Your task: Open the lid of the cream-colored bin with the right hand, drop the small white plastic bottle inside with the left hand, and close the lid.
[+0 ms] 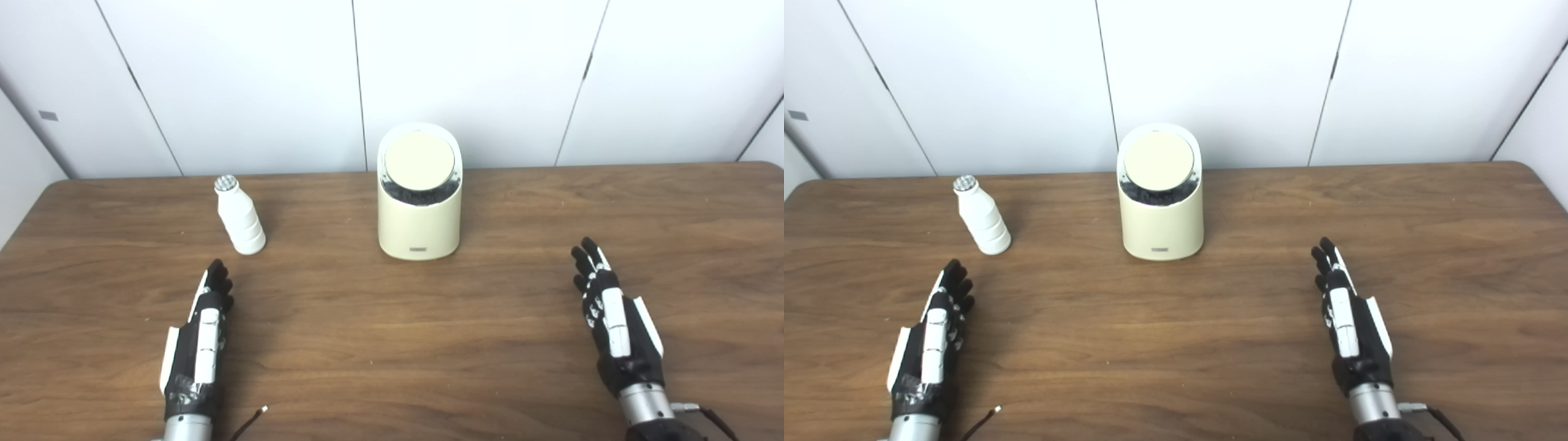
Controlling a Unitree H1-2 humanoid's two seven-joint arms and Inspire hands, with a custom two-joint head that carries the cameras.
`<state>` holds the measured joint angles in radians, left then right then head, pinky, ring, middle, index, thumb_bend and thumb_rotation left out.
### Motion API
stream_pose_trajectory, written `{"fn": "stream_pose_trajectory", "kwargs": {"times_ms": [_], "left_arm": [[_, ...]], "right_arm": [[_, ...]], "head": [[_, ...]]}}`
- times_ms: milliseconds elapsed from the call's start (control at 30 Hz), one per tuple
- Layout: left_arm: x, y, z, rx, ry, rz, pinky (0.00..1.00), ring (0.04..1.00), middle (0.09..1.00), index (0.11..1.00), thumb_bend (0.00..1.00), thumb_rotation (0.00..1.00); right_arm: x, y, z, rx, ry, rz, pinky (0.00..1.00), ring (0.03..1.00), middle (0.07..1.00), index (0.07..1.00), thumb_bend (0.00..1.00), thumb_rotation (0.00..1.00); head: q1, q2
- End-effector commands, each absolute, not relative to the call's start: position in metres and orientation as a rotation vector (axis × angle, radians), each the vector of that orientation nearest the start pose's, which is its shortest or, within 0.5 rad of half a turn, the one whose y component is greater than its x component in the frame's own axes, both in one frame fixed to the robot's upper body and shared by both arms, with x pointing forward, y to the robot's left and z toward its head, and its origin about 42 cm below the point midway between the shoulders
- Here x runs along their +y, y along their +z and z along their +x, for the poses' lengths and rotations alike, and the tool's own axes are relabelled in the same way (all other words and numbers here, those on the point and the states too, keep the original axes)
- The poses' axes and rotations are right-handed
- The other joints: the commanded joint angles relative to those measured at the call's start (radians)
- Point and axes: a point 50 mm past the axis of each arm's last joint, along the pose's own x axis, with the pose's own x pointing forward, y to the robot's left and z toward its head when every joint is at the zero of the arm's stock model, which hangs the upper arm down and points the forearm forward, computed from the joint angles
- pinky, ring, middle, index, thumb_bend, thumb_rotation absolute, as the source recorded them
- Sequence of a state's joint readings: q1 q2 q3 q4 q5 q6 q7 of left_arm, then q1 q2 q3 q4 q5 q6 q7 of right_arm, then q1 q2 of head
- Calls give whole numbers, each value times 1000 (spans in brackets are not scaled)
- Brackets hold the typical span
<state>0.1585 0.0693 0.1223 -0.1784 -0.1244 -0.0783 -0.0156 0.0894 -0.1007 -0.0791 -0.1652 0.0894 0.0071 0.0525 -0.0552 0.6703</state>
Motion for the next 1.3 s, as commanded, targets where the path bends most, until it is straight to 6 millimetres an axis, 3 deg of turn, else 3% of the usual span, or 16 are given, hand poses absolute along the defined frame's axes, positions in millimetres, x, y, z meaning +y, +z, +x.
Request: {"fn": "stream_pose_trajectory", "kwargs": {"times_ms": [0, 433, 800, 1033, 1267], "left_arm": [[275, 112, 229, -117, 127, -29, 1000, 992, 994, 1000, 557, 959], [274, 114, 228, -118, 131, -34, 1000, 986, 985, 991, 552, 962], [271, 110, 228, -118, 136, -26, 1000, 997, 999, 1000, 532, 967], [268, 108, 228, -127, 129, -19, 1000, 996, 997, 1000, 532, 977], [265, 107, 227, -132, 133, -18, 1000, 994, 991, 997, 546, 970]], "right_arm": [[-265, 132, 258, -125, -19, -26, 1000, 1000, 970, 978, 588, 1000], [-265, 135, 257, -123, -23, -42, 1000, 1000, 960, 971, 584, 1000], [-271, 143, 269, -164, -47, -67, 1000, 987, 967, 970, 601, 1000], [-262, 182, 294, -203, -5, -149, 1000, 988, 968, 978, 671, 1000], [-246, 233, 330, -262, 78, -220, 1000, 993, 982, 994, 684, 889]], "head": [[-1, 1], [-9, 3], [-26, -33], [-36, -49], [-39, -53]]}}
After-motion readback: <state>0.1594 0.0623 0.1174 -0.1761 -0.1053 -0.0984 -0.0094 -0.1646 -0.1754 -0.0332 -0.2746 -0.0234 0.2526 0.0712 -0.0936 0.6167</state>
